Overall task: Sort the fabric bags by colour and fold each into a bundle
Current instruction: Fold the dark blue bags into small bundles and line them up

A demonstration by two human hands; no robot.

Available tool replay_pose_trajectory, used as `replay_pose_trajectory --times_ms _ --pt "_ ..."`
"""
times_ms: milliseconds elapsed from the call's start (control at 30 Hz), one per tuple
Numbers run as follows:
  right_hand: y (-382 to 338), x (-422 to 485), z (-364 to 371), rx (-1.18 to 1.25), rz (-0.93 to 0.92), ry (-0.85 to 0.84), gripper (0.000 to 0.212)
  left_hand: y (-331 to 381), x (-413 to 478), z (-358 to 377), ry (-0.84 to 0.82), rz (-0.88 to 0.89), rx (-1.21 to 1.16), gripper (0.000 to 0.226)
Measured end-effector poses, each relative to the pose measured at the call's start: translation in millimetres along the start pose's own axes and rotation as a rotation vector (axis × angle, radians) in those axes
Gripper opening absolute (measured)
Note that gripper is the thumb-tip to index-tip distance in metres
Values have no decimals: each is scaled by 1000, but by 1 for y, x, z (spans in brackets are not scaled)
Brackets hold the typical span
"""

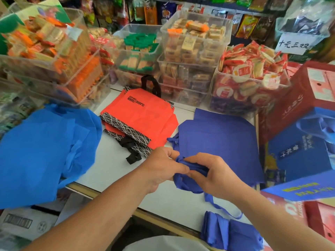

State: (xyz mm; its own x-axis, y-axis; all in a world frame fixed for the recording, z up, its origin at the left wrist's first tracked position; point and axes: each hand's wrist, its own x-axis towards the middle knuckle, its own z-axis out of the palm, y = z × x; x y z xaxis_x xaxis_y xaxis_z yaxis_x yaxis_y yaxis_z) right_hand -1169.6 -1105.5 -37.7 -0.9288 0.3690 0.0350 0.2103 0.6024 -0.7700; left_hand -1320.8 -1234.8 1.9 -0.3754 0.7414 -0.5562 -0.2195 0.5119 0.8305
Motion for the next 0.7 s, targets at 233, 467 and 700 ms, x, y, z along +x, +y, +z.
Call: replay_pose_trajectory --times_ms 233,467,700 --pt "9 -4 16 -69 -9 105 20 -20 9 18 229 194 258 11" --pt "17 -1 28 -154 9 235 20 -37 17 26 213 105 171 27" --pt "16 -5 16 -91 4 324 26 -37 24 28 208 159 23 27"
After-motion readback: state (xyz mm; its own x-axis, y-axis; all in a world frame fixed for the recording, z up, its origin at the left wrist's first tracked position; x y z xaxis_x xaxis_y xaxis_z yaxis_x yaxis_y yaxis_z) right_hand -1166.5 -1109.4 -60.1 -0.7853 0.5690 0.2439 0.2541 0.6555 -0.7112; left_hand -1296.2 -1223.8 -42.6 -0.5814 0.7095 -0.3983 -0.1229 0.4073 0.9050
